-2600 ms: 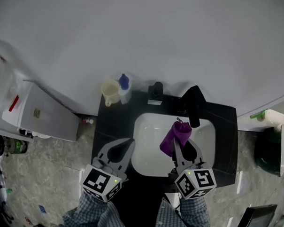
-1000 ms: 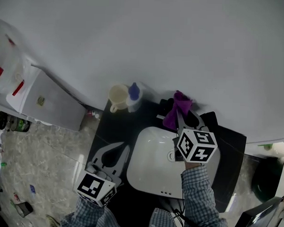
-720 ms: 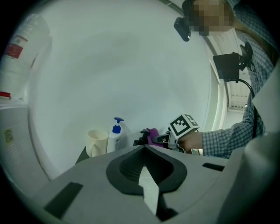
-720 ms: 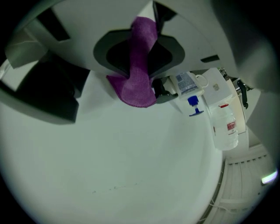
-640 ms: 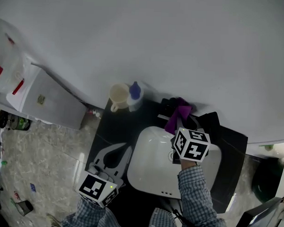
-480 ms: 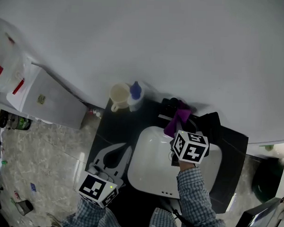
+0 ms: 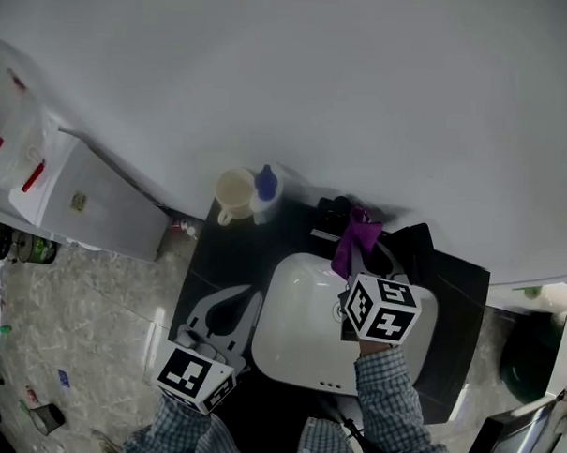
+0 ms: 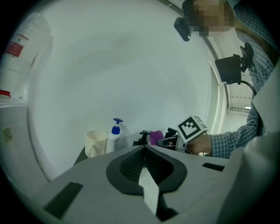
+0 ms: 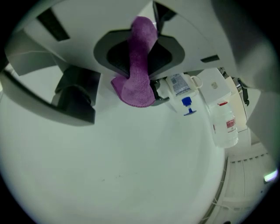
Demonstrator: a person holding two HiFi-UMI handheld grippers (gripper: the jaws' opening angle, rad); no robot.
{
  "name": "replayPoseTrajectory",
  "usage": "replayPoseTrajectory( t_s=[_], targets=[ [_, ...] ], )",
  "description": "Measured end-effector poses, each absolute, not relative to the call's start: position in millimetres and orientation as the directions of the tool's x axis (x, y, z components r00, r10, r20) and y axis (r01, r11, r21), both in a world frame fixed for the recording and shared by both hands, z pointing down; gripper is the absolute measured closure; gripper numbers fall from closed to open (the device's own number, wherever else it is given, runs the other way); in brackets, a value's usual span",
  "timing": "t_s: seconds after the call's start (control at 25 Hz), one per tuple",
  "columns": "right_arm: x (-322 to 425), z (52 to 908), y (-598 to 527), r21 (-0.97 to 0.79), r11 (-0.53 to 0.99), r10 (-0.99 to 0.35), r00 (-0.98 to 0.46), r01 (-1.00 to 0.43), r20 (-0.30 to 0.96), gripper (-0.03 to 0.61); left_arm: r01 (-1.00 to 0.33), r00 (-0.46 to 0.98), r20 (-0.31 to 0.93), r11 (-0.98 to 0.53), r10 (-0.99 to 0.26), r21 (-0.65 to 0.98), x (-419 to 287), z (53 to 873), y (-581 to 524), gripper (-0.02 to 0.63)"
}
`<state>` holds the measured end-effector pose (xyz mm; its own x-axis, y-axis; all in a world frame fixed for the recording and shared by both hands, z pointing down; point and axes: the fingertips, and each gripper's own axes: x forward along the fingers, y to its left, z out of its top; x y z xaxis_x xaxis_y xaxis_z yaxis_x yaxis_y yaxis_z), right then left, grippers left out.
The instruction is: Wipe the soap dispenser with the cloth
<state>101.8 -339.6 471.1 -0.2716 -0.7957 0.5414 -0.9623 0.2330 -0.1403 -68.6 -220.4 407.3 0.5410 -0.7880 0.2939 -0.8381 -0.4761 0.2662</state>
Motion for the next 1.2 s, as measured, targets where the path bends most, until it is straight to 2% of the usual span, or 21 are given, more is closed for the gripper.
replayPoseTrajectory(
  t_s=[0.28,0.52,0.8,1.2],
  targets=[
    [98.4,413.0,-349.5,-0.086,0.28,-0.858,-0.289,-0.956,0.425,0.488,-0.83,0.553,0.277,-0.488,-0.786,0.27,-65.1,404.0,-224.8,0.603],
    [77.8,390.7,-359.5,0.041,0.368,-0.876,-0.332,-0.929,0.349,0.488,-0.831,0.55,0.277,-0.485,-0.788,0.272,-65.0,404.3,-224.2,0.603],
    [45.8,418.0,-351.9,0.132,0.469,-0.827,-0.382,-0.873,0.412,0.488,-0.836,0.543,0.277,-0.48,-0.793,0.266,-70.0,407.0,-221.8,0.603],
    [33.1,474.4,-337.4,0.09,0.509,-0.765,-0.402,-0.856,0.503,0.488,-0.844,0.529,0.298,-0.455,-0.794,0.286,-77.1,413.8,-215.4,0.603]
  ],
)
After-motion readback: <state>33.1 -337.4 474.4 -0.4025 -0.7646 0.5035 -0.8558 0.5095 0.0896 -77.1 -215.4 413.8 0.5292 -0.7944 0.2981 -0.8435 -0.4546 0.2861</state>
